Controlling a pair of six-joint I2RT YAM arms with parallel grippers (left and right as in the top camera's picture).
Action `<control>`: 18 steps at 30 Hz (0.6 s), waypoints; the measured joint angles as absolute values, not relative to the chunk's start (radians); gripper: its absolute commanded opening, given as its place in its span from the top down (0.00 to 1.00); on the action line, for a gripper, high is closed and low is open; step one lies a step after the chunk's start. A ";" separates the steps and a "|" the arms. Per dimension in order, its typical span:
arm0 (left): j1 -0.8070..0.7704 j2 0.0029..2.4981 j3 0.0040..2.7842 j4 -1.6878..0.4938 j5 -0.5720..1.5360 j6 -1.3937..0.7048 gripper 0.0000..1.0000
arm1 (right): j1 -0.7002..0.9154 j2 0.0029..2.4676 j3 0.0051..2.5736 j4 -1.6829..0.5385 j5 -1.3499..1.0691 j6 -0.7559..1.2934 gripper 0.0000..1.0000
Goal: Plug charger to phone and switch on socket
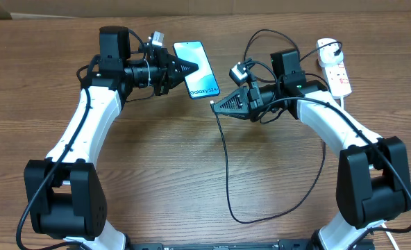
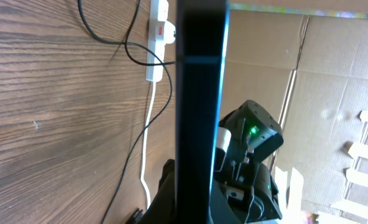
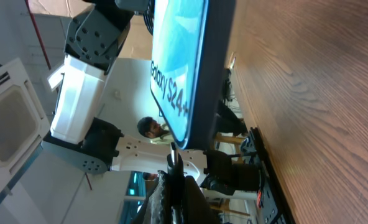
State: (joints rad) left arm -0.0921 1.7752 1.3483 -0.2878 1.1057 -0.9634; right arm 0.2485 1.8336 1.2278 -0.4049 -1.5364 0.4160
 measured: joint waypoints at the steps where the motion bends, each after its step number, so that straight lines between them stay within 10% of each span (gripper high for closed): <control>1: -0.092 1.775 1.348 -0.288 1.107 -0.963 0.96 | 0.248 1.834 1.228 -0.405 -1.536 0.418 0.96; 18: -0.083 1.779 1.348 -0.175 1.126 -0.996 0.96 | 0.248 1.834 1.228 -0.404 -1.536 0.419 0.96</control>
